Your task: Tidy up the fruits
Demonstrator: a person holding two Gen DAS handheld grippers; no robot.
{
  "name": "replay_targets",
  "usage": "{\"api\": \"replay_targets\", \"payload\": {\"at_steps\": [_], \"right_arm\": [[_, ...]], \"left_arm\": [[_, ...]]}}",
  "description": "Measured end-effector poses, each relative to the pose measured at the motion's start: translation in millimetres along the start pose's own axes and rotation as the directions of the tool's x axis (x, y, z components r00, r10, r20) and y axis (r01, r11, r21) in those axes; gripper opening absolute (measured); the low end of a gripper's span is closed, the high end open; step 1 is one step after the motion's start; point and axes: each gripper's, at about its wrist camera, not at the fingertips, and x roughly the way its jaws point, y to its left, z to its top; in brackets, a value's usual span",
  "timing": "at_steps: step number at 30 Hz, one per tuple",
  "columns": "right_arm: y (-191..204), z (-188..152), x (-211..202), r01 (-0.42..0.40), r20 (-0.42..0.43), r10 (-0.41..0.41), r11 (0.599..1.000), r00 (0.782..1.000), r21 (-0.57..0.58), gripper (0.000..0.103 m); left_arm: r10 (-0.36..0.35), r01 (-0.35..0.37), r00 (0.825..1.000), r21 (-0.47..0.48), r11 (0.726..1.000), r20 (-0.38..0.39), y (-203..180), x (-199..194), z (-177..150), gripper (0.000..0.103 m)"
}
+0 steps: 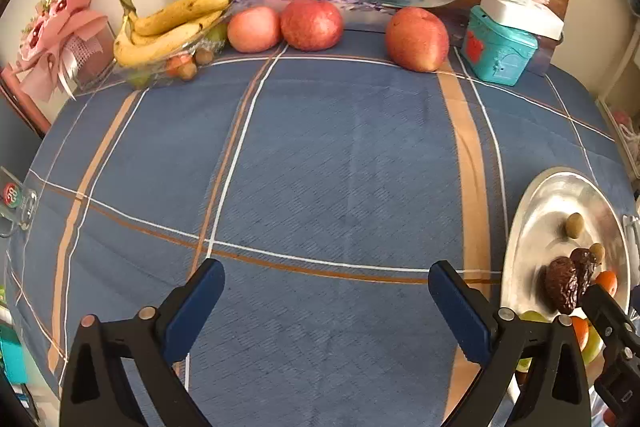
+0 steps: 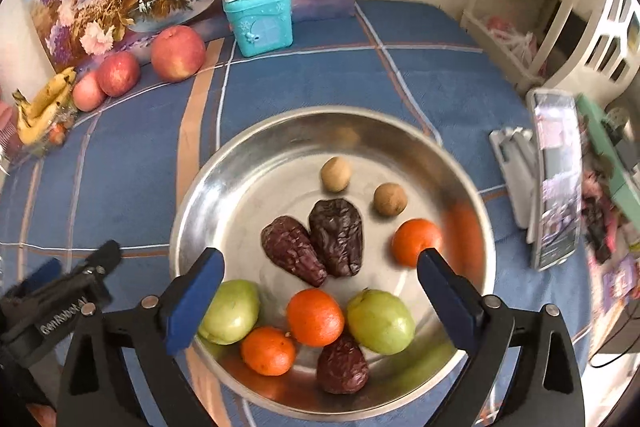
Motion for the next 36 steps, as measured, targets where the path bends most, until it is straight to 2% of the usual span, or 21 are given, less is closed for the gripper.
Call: {"api": "replay_targets", "payload": {"at_steps": [5, 8, 9, 11, 16, 22, 26, 29, 36], "right_arm": [[8, -4, -3, -0.006, 0.028, 0.007, 1.0, 1.0, -0.03, 0.097], [13, -5, -6, 0.002, 0.046, 0.0, 0.999, 0.999, -0.05, 0.097], [14, -6, -7, 0.001, 0.049, 0.002, 0.999, 0.999, -0.052, 0.097], [16, -6, -8, -0.003, 0.053, 0.005, 0.999, 0.999, -0.053, 0.097], [22, -15, -14, -0.02, 0.047, 0.023, 0.998, 0.999, -0.06, 0.097], [27, -37, -19, -0.038, 0.016, 0.039, 0.997, 0.999, -0.06, 0.097], [29, -54, -27, -0.036, 0.011, 0.037, 0.996, 0.999, -0.081, 0.097], [28, -65, -32, -0.04, 0.011, 0.041, 0.995, 0.999, -0.086, 0.097], [25, -83, -41, -0.036, 0.016, 0.038, 0.994, 0.999, -0.099, 0.097]], "left_arm": [[-0.019, 0.019, 1.0, -0.027, 0.999, -0.006, 15, -1, 2, 0.103], [0.071, -0.07, 0.997, -0.036, 0.997, 0.026, 24, -12, 0, 0.103], [0.126, -0.125, 0.991, -0.041, 0.991, 0.041, 27, -18, -2, 0.103], [0.182, -0.181, 0.982, -0.034, 0.983, 0.053, 29, -27, -8, 0.103], [0.263, -0.263, 0.965, 0.006, 0.965, 0.007, 29, -37, -25, 0.103], [0.202, -0.201, 0.977, 0.025, 0.979, -0.062, 36, -51, -53, 0.103], [0.217, -0.215, 0.975, 0.041, 0.976, -0.057, 40, -61, -68, 0.103], [0.19, -0.188, 0.98, 0.033, 0.982, -0.062, 45, -68, -78, 0.103], [0.188, -0.185, 0.981, 0.047, 0.982, -0.056, 47, -72, -84, 0.103]]}}
